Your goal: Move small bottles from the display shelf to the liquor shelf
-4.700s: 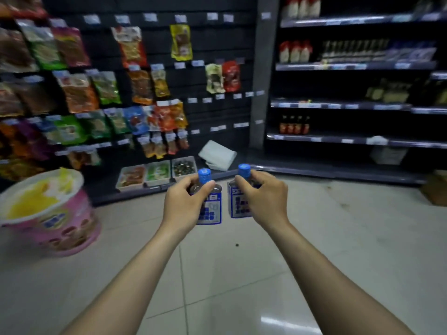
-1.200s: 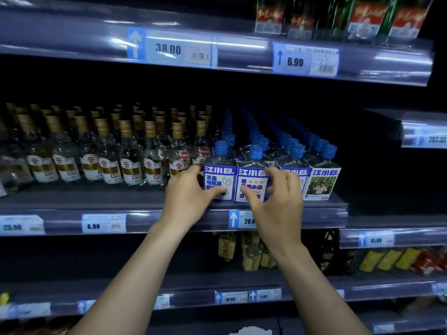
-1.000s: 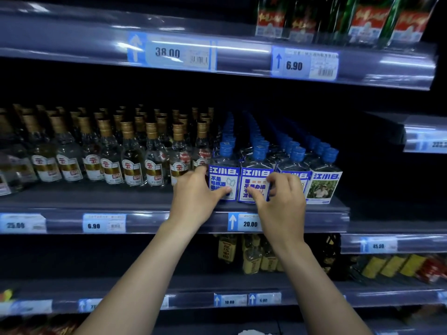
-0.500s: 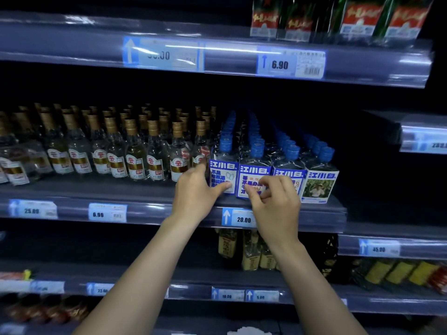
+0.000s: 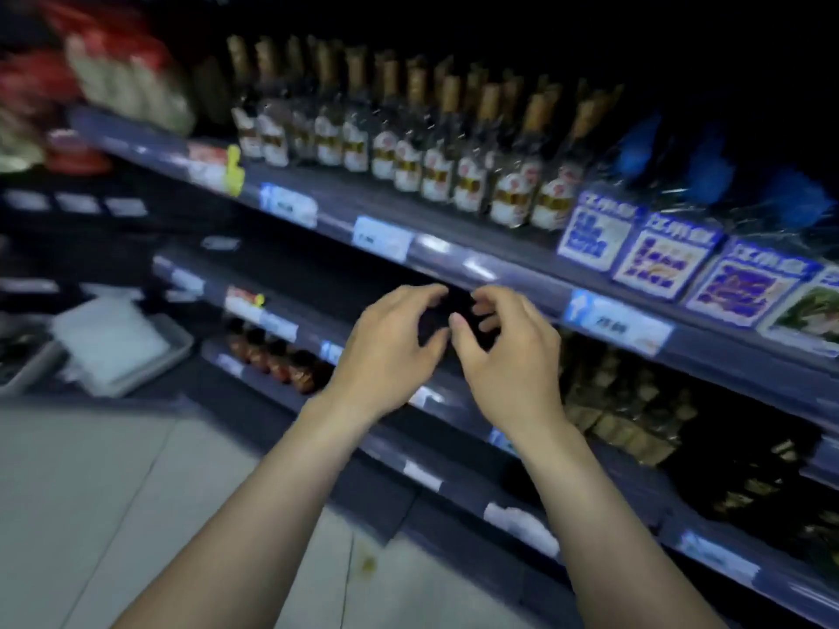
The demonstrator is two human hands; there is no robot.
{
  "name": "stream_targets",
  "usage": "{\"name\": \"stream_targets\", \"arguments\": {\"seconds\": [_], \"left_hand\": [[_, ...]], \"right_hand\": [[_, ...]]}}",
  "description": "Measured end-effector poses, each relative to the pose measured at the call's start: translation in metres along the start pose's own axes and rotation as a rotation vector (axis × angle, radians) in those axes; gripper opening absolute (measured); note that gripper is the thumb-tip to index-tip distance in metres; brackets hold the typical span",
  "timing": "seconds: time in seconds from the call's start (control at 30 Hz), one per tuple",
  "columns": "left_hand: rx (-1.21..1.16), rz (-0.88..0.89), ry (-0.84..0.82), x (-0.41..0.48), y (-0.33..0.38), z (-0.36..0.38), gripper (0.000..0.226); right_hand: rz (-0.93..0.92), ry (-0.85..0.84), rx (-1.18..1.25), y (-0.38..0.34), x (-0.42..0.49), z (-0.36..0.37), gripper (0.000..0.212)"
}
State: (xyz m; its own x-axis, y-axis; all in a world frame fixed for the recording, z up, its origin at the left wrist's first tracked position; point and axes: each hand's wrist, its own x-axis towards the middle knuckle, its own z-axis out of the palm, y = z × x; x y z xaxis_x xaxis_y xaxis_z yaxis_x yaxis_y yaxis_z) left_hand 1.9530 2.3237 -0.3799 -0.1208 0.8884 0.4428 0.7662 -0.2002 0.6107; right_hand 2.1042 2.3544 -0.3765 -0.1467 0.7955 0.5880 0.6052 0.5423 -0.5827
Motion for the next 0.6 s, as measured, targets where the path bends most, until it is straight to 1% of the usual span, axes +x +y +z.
{"name": "stream_targets", "arguments": {"seconds": [0.07, 0.17, 0.27, 0.33, 0.47, 0.6], "left_hand": [[0.054, -0.087, -0.061, -0.031, -0.036, -0.016, 0.048], [0.099, -0.242, -0.104, -0.088, -0.094, -0.045, 0.048], [0.146, -0.383, -0.137, -0.158, -0.154, -0.087, 0.049], [0.178, -0.502, -0.145, -0.215, -0.191, -0.125, 0.051], [0.215, -0.821, -0.172, -0.347, -0.26, -0.211, 0.06], [0.211, -1.09, -0.123, -0.48, -0.306, -0.287, 0.061]], "right_hand": [[0.03, -0.183, 0.017, -0.009, -0.023, 0.035, 0.031], [0.033, -0.472, -0.02, -0.032, -0.064, 0.091, 0.035], [0.004, -0.679, -0.06, -0.071, -0.113, 0.152, 0.04], [-0.009, -0.801, -0.069, -0.11, -0.151, 0.194, 0.042], [-0.064, -1.073, -0.119, -0.201, -0.235, 0.28, 0.041], [-0.167, -1.304, -0.111, -0.296, -0.323, 0.353, 0.052]]}}
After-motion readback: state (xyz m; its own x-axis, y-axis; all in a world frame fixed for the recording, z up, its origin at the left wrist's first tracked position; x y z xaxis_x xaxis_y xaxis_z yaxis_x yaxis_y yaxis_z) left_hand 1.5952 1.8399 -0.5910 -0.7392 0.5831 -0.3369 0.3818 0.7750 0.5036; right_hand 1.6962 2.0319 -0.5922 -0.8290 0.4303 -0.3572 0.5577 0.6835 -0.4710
